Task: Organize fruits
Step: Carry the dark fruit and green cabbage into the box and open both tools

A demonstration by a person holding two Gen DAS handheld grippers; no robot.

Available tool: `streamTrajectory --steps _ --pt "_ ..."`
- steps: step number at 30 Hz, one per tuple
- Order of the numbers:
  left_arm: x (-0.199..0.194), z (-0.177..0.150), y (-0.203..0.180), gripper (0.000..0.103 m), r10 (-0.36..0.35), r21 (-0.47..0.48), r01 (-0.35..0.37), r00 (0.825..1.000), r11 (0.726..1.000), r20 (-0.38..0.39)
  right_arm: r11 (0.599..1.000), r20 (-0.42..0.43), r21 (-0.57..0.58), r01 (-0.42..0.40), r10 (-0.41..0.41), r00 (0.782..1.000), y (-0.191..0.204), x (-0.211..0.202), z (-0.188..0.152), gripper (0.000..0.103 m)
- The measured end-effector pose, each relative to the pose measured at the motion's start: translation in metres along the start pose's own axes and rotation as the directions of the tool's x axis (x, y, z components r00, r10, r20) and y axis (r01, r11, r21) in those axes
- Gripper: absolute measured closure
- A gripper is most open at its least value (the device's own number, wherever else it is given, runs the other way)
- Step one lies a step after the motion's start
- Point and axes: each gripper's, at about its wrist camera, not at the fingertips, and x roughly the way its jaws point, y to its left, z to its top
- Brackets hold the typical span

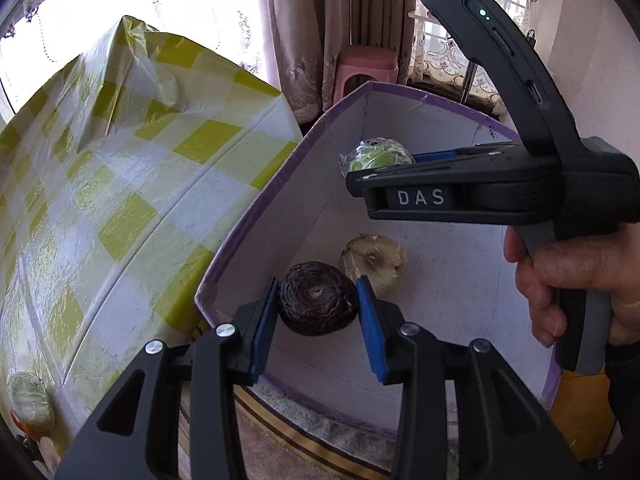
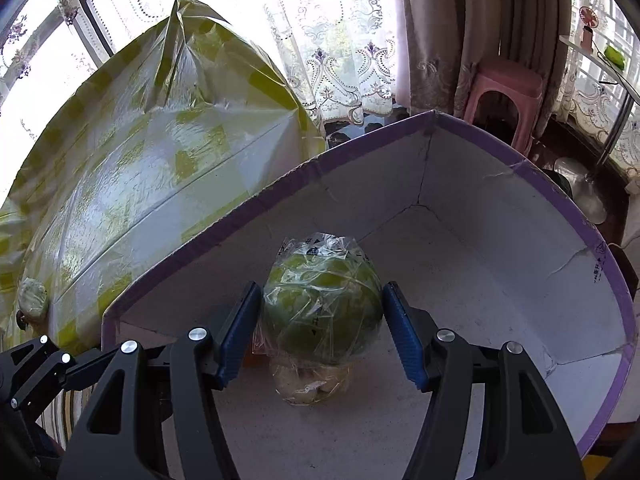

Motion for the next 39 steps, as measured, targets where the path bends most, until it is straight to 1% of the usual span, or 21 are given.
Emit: streamTrajectory --steps 1,4,6,7,8,10,13,14,15,18,23,26,30,31,32,33,35,37,39 --pt "0.008 0.001 -0.003 0.064 0.004 0.020 -0.003 0.999 1.000 -0.034 1.000 -0.007 -0.006 0.013 -0.013 1.000 0.000 0.002 0.000 0.041" --pt "0.025 0.003 -0.012 0.064 0.014 0.082 -0.007 0.996 0.997 -0.086 0.999 -0.042 -0.014 0.035 -0.036 0.998 -0.003 0.010 0.002 0.041" --pt "0.041 0.003 -0.014 0.064 0.017 0.104 -0.001 0.989 0.995 -0.148 0.997 -0.072 -0.038 0.063 -0.065 0.995 -0.003 0.017 0.003 0.041" --pt "0.047 0.003 -0.015 0.064 0.031 0.121 -0.011 0.986 0.993 -0.164 0.997 -0.086 -0.043 0.063 -0.066 0.994 -0.004 0.020 0.003 0.041" --pt "0.050 0.003 -0.017 0.064 0.062 0.144 -0.037 0.984 0.989 -0.169 0.997 -0.101 -0.050 0.063 -0.068 0.993 -0.004 0.024 0.003 0.041" --pt "0.057 0.004 -0.018 0.064 0.091 0.174 -0.059 0.979 0.983 -0.184 0.995 -0.131 -0.070 0.072 -0.081 0.988 -0.002 0.032 0.003 0.041" --pt "0.067 0.002 -0.025 0.064 0.147 0.237 -0.099 0.970 0.967 -0.194 0.993 -0.166 -0.094 0.078 -0.093 0.982 0.001 0.044 0.001 0.041" --pt "0.070 0.000 -0.027 0.064 0.152 0.252 -0.099 0.968 0.963 -0.201 0.992 -0.175 -0.099 0.084 -0.101 0.979 0.001 0.047 -0.001 0.041" --pt "0.074 -0.001 -0.028 0.064 0.154 0.261 -0.097 0.965 0.960 -0.210 0.991 -0.182 -0.102 0.089 -0.106 0.978 0.001 0.050 -0.002 0.041" --pt "0.085 -0.002 -0.026 0.063 0.208 0.288 -0.143 0.955 0.947 -0.210 0.992 -0.208 -0.090 0.093 -0.110 0.972 -0.004 0.056 -0.004 0.041" --pt "0.098 -0.003 -0.024 0.062 0.261 0.329 -0.184 0.942 0.926 -0.210 0.992 -0.253 -0.074 0.098 -0.114 0.961 -0.009 0.067 -0.007 0.040" --pt "0.101 -0.003 -0.026 0.062 0.283 0.335 -0.206 0.938 0.919 -0.200 0.993 -0.252 -0.073 0.095 -0.110 0.961 -0.008 0.068 -0.007 0.039" --pt "0.102 -0.004 -0.027 0.062 0.290 0.338 -0.212 0.936 0.917 -0.200 0.993 -0.254 -0.069 0.092 -0.107 0.961 -0.008 0.066 -0.009 0.039" --pt "0.103 -0.004 -0.027 0.062 0.291 0.338 -0.214 0.936 0.916 -0.198 0.994 -0.253 -0.067 0.089 -0.103 0.962 -0.007 0.065 -0.011 0.037" --pt "0.103 -0.003 -0.029 0.059 0.297 0.342 -0.220 0.935 0.914 -0.193 0.994 -0.252 -0.066 0.085 -0.099 0.963 -0.007 0.065 -0.011 0.030" --pt "0.103 -0.003 -0.031 0.055 0.305 0.347 -0.228 0.934 0.910 -0.185 0.995 -0.249 -0.066 0.080 -0.094 0.964 -0.007 0.063 -0.010 0.028" --pt "0.096 -0.003 -0.031 0.035 0.319 0.346 -0.250 0.934 0.904 -0.161 0.995 -0.239 -0.062 0.078 -0.091 0.967 -0.010 0.062 -0.007 0.027" --pt "0.096 -0.003 -0.029 0.030 0.319 0.336 -0.252 0.934 0.908 -0.162 0.996 -0.234 -0.058 0.074 -0.086 0.968 -0.010 0.058 -0.006 0.027" --pt "0.095 -0.004 -0.029 0.030 0.317 0.332 -0.252 0.935 0.909 -0.159 0.996 -0.231 -0.057 0.070 -0.081 0.969 -0.008 0.054 -0.005 0.026"
